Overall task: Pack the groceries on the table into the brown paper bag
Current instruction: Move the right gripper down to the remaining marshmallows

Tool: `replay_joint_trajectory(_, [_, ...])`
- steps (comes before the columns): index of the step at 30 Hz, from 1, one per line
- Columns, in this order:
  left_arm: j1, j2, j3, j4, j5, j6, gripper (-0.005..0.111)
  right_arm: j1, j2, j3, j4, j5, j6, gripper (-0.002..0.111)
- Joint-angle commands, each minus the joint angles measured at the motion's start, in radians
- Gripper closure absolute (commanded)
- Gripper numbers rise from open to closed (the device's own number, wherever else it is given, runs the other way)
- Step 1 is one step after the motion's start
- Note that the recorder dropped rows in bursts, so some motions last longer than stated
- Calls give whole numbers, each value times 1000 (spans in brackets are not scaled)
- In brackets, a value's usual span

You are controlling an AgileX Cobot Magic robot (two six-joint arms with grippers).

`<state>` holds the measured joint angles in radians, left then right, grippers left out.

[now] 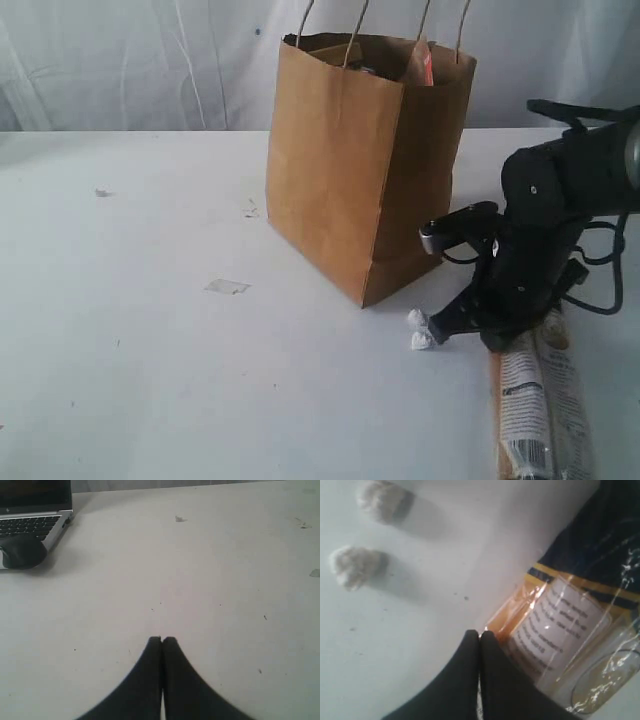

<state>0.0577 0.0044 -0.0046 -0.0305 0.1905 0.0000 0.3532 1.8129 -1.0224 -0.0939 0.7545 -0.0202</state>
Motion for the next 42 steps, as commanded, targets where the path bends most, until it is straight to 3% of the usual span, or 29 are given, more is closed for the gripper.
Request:
replay_joint_trajectory(1, [0, -4, 5, -6, -4, 0, 107, -6, 1, 0, -60, -11, 52, 108])
replay_joint_trajectory(14, [0, -4, 5, -6, -4, 0, 107, -6, -173, 9, 70, -87, 44, 108])
replay_joint_trajectory(17, [0, -4, 5, -6, -4, 0, 107, 3, -248, 79, 108, -223, 44, 108])
replay_joint_trajectory(24, [0, -4, 5, -6, -4, 0, 107, 63, -417, 365, 148, -735, 54, 108])
replay_joint_trajectory(32, [0, -4, 5, -6, -4, 0, 107, 117, -440, 418, 148, -781, 77, 107])
replay_joint_trajectory(36, [0, -4, 5, -6, -4, 0, 107, 125, -413, 418, 146, -785, 68, 91])
replay_joint_trajectory(40, [0, -4, 5, -6, -4, 0, 107, 125, -359, 418, 146, -805, 66, 67])
replay_joint_trajectory(42, [0, -4, 5, -6, -4, 0, 107, 125, -332, 416, 144, -837, 66, 64])
